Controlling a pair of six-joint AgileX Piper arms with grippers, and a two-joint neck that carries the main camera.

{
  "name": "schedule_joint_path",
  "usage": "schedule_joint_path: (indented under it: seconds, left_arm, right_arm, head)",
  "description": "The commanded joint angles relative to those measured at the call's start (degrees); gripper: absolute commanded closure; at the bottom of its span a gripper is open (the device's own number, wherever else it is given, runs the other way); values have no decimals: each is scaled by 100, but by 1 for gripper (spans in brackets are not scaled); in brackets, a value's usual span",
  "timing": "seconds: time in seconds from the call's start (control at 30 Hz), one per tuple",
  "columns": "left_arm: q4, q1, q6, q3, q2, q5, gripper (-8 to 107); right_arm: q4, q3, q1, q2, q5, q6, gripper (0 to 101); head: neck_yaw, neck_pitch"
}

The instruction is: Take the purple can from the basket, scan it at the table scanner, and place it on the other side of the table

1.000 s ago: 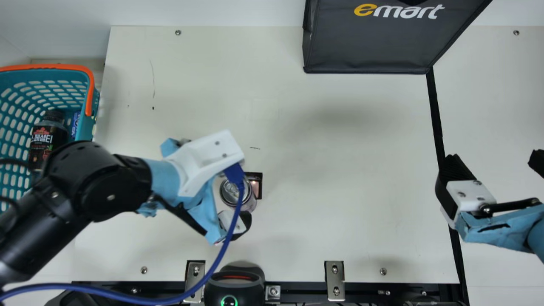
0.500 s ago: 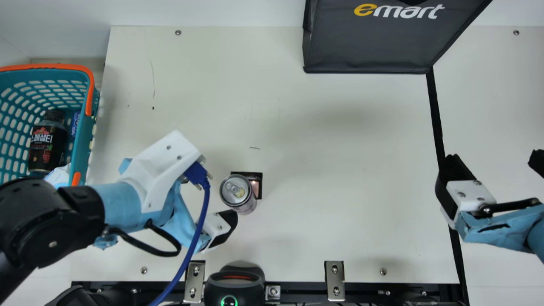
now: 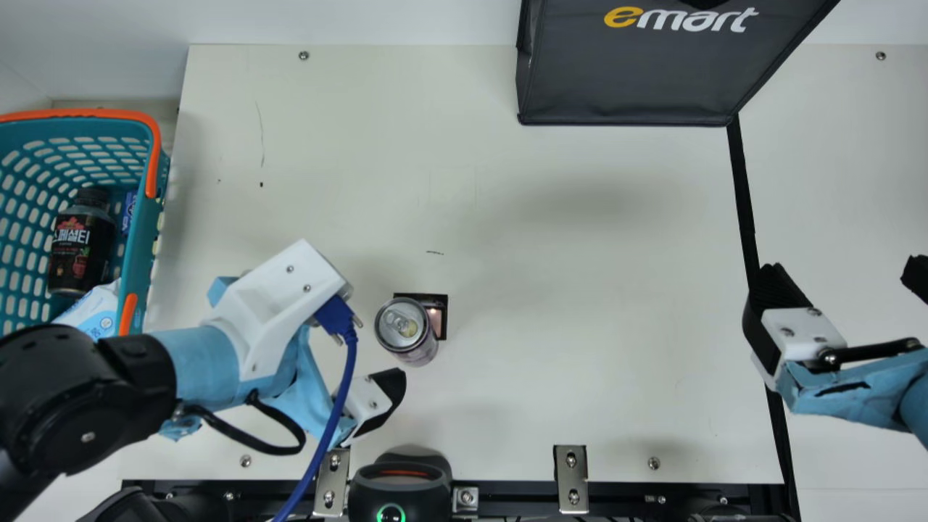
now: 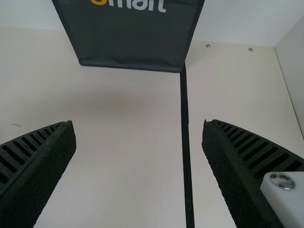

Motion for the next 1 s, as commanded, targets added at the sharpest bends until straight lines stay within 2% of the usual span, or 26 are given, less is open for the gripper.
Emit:
schedule_joint_path:
  seconds: [0.0,0.47,0.9,0.97]
  left_arm:
    - [-82,21,276,110,-8,-137,9]
    - [-835,250,1690,835,122,-1208,9]
    - [-1397,264,2559,1061,571,-1911,9]
    - [-1447,233,2624,1091,616,-2004,22]
  right_arm:
    - [0,0,0,0,0,0,6]
    - [0,0,0,0,0,0,6]
    - [0,0,0,0,0,0,6]
    - [0,0,0,0,0,0,6]
  head:
    - [9,-166]
    - [9,-166]
    - [9,-166]
    - [9,-166]
